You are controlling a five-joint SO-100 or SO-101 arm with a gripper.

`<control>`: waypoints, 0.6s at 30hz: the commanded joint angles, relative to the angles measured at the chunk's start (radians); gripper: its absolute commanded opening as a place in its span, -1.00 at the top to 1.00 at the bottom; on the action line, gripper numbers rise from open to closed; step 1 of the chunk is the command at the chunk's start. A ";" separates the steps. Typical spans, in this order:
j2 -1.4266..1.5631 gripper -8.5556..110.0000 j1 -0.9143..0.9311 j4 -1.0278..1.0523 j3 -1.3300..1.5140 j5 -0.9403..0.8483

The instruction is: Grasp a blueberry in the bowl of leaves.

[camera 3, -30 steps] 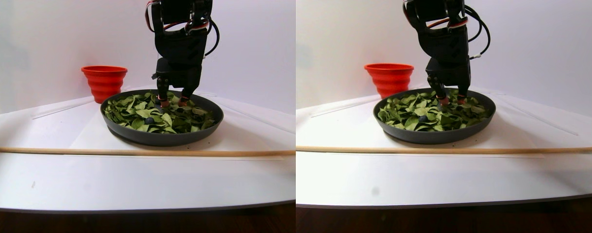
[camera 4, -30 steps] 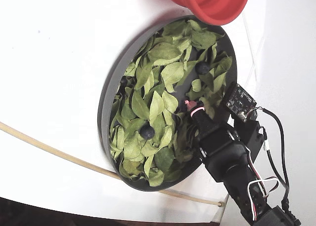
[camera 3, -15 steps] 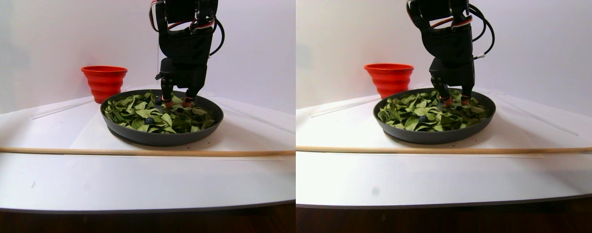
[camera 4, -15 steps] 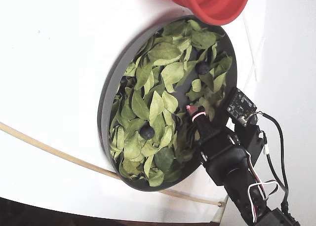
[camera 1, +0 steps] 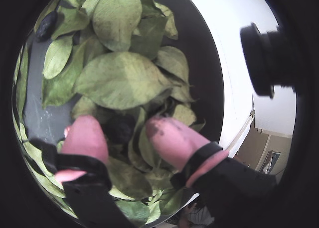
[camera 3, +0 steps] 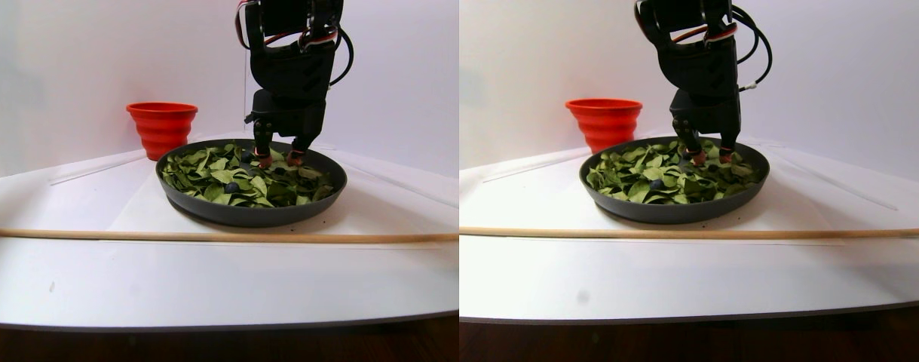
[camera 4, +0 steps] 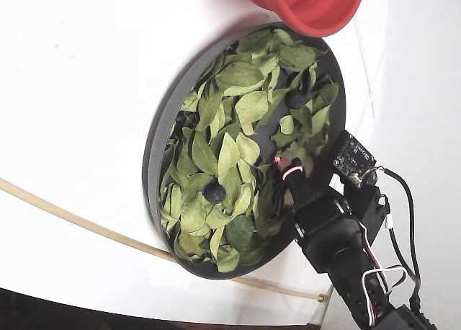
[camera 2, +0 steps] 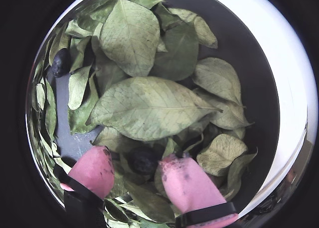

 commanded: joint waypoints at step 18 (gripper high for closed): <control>0.023 0.56 0.028 -0.044 -0.038 0.041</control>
